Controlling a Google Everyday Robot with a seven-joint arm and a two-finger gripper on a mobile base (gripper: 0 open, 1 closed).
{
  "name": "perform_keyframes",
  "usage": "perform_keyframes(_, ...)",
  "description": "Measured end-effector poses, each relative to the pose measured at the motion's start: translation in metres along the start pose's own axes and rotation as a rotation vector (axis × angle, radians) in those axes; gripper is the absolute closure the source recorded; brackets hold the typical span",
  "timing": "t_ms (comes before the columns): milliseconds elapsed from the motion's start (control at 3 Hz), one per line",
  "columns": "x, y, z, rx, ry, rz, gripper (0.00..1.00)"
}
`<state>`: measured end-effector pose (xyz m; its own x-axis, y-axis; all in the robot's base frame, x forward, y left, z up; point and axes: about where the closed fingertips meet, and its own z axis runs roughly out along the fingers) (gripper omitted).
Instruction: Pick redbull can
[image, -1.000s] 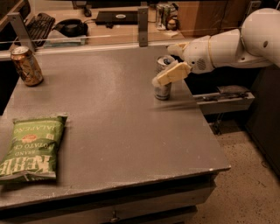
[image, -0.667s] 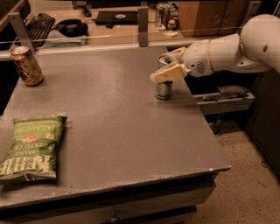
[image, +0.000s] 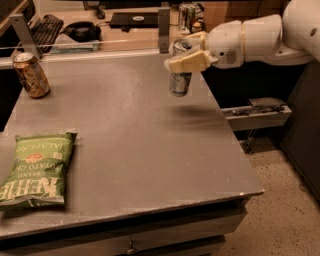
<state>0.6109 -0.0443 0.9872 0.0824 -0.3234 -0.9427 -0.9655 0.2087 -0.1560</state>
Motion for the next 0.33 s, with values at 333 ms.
perform_keyframes(333,-0.0761,0.0292,0.0053,-0.081,-0.108,-0.019,1.0)
